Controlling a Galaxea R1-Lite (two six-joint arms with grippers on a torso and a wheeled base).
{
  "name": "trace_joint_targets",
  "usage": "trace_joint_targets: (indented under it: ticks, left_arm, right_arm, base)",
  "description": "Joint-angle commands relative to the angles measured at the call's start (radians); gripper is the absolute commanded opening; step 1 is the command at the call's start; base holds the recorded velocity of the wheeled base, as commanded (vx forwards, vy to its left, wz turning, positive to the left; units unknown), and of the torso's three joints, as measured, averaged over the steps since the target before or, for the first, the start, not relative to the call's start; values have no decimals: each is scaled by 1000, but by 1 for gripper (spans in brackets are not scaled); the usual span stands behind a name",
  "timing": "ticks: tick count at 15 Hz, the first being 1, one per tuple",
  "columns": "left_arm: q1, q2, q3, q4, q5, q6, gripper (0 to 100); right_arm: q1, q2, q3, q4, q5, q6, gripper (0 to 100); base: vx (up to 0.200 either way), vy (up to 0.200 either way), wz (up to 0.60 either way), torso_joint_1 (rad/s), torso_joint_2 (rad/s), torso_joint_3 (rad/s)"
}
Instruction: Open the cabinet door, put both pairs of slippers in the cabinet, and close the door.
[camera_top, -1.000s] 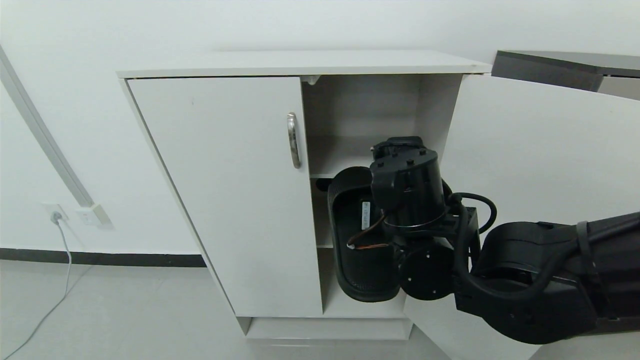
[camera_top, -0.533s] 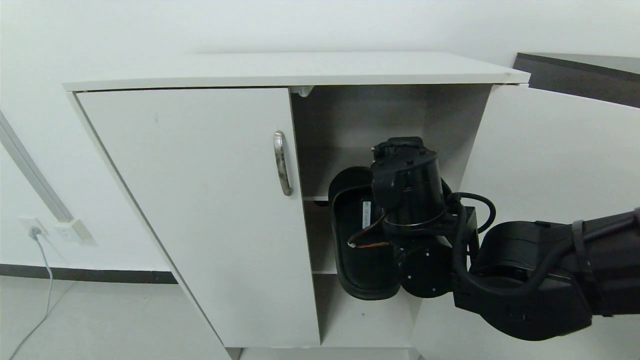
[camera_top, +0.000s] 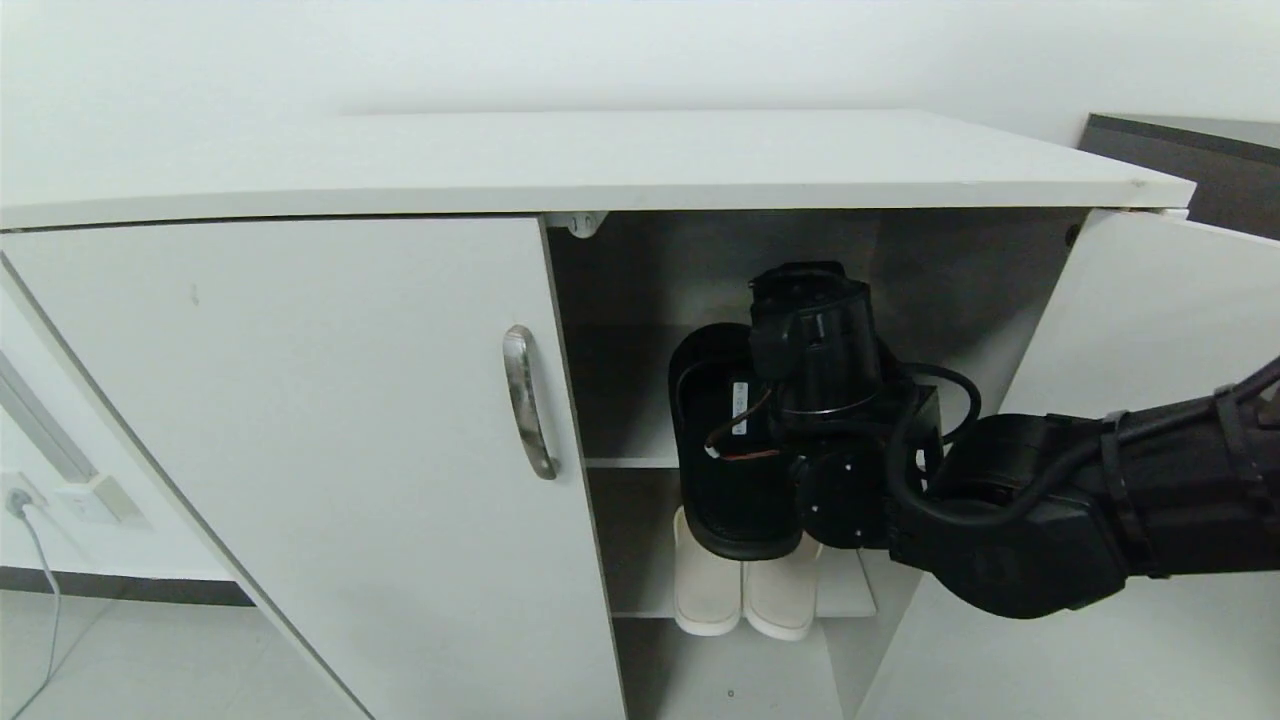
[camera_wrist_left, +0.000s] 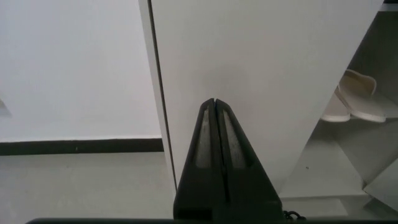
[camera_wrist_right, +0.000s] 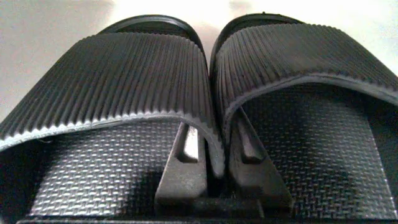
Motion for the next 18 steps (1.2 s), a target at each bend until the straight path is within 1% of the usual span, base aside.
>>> trace_joint_targets:
  ticks: [1, 5, 7, 9, 13, 18]
  left_arm:
    - [0, 1, 0, 0, 1, 0, 0]
    - [0, 1, 0, 0, 1, -1, 0]
    - [0, 1, 0, 0, 1, 0, 0]
    - [0, 1, 0, 0, 1, 0, 0]
    - [0, 1, 0, 0, 1, -1, 0]
    - [0, 1, 0, 0, 3, -1, 0]
  right_arm:
    - [-8, 21, -33, 3, 0, -4, 0]
    - [-26, 55, -111, 52, 1, -11, 0]
    - [-43, 95, -197, 85, 1, -9, 0]
    - [-47, 116, -248, 114, 4, -7, 0]
    - [-49, 144, -295, 143, 6, -4, 0]
    - [-92, 207, -346, 143, 6, -6, 0]
  base:
    - [0, 0, 0, 0, 0, 0]
    - [0, 0, 0, 0, 0, 0]
    - [0, 0, 0, 0, 0, 0]
    - [0, 0, 0, 0, 0, 0]
    - [0, 0, 0, 0, 0, 0]
    - [0, 0, 0, 0, 0, 0]
